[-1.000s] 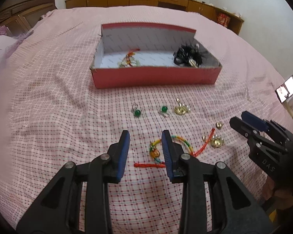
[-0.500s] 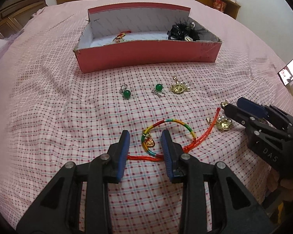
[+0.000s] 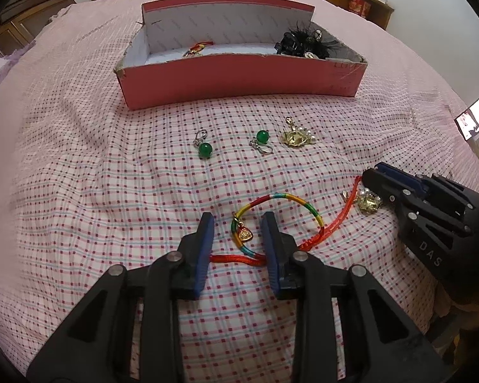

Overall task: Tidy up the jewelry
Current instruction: 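Close left tool on the cord bracelet while right tool closes on the gold charm, then carry the cord bracelet in left tool and gold charm in right tool into the shoebox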

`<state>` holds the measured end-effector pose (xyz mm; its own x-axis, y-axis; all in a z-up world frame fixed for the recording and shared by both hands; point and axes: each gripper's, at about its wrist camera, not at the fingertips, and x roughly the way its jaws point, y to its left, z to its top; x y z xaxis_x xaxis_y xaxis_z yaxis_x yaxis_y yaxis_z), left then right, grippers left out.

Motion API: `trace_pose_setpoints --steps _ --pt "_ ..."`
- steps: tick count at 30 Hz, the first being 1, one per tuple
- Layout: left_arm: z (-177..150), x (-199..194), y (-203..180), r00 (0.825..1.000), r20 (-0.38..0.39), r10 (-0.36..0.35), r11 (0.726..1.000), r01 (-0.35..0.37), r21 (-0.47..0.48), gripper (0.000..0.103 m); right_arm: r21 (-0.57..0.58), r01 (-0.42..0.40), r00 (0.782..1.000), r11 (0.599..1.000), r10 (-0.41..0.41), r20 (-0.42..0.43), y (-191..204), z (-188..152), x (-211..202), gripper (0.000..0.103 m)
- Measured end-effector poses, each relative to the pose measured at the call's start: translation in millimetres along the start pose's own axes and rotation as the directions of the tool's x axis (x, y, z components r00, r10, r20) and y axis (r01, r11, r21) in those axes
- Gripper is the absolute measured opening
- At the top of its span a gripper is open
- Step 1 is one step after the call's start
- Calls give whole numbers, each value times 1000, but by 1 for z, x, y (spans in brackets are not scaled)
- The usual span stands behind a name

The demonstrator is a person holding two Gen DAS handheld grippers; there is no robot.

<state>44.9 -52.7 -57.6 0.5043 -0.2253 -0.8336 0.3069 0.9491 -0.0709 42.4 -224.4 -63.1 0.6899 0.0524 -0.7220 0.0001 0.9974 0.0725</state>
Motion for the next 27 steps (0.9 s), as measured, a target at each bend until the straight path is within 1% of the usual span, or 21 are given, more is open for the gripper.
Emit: trace_pose_setpoints --steps 2,3,5,13,22,27 --pt "-1 0 -1 1000 11 6 1000 -6 7 13 1 1 1000 1000 -1 2 0 0 0 18" --pt "-2 -1 -1 1000 15 6 1000 -7 9 10 0 1 1000 1000 -1 3 0 0 0 18" --pt "-4 -2 -1 1000 21 7 1000 -7 14 1 2 -1 1000 1000 1 5 0 -1 0 17" --pt "-7 -10 -3 998 63 4 1000 -6 25 1 12 -10 1000 1000 9 20 -2 -2 -3 17" --pt "-5 -25 -2 994 111 -10 1000 9 6 1 24 -23 999 999 22 37 -3 -4 -10 17" --pt "-2 -33 0 990 141 -5 1000 7 -12 1 25 -32 998 999 31 52 -2 -3 -17 17"
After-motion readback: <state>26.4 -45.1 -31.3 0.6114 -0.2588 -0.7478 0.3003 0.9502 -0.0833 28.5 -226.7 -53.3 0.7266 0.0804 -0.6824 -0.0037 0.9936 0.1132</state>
